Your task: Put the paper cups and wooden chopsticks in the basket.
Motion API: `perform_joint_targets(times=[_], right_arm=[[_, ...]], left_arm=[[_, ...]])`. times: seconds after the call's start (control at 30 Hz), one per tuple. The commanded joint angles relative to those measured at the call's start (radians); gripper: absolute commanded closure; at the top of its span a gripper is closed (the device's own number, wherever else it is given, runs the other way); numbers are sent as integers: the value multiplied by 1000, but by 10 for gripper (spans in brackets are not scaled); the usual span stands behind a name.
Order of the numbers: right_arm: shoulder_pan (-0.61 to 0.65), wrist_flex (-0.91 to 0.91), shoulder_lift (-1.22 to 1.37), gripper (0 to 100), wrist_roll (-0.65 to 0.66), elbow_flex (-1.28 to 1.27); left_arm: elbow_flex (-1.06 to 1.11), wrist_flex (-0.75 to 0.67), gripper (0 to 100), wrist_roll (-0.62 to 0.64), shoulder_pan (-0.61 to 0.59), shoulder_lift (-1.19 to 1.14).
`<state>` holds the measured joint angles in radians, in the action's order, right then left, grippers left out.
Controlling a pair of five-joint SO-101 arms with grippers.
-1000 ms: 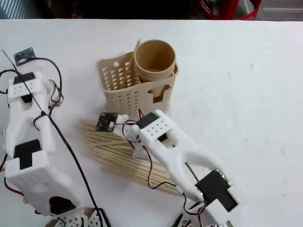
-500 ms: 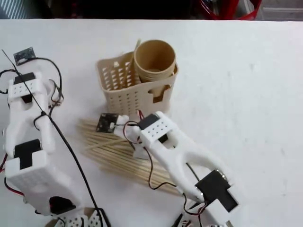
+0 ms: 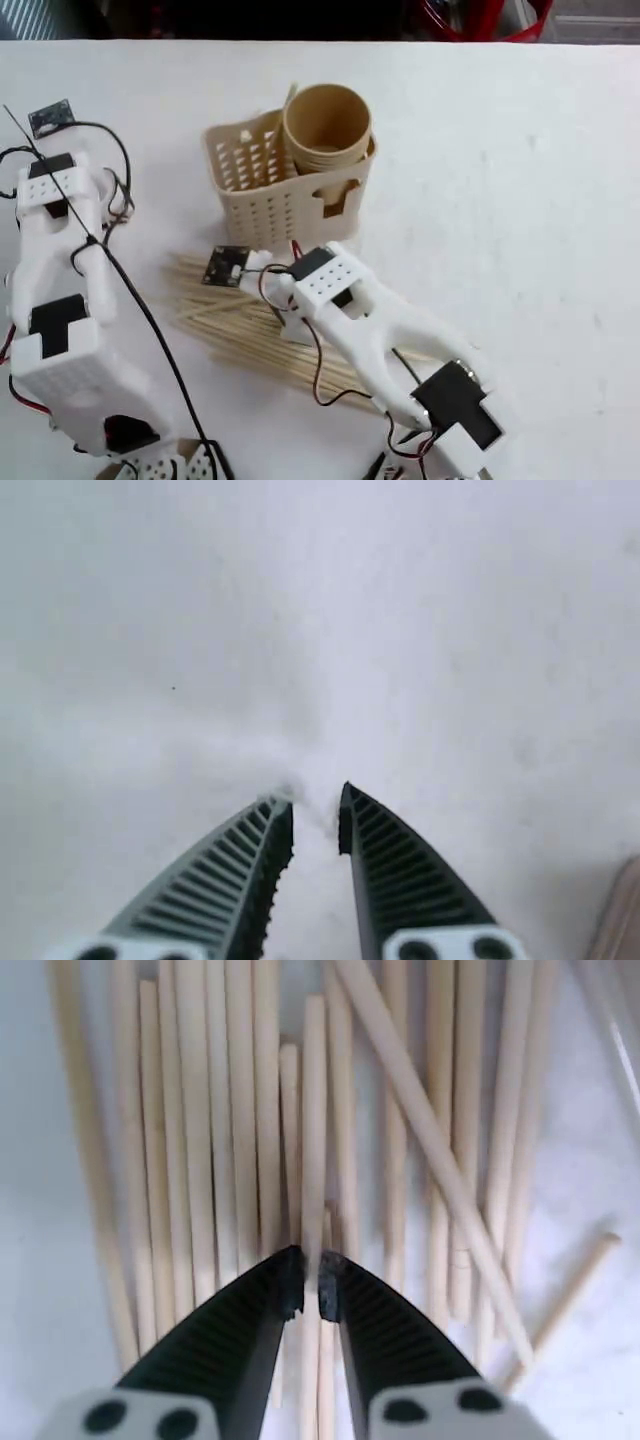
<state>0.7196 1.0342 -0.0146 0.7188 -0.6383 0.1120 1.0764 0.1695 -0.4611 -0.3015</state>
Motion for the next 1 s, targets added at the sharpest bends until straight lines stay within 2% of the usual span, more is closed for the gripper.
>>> perform_joint_targets(times=[0.0, 0.27, 0.4, 0.57, 0.7, 0.8, 0.97], right_arm=[[-54, 113, -131, 982, -21, 64], [-76, 222, -573, 982, -150, 106], [-84, 222, -688, 982, -232, 305], [-77, 156, -608, 982, -393, 697], [-76, -42, -461, 981, -523, 896], [-74, -211, -380, 981, -572, 921], [-45, -346, -335, 981, -623, 850]], left_arm=[[-6, -15, 906, 12, -4, 7], [-5, -18, 906, 12, -2, 7], [-5, -20, 906, 12, -1, 7], [-5, -20, 906, 12, -1, 7], [-5, -20, 906, 12, -1, 7], [-5, -20, 906, 12, -1, 7], [-5, -20, 906, 12, -4, 7]])
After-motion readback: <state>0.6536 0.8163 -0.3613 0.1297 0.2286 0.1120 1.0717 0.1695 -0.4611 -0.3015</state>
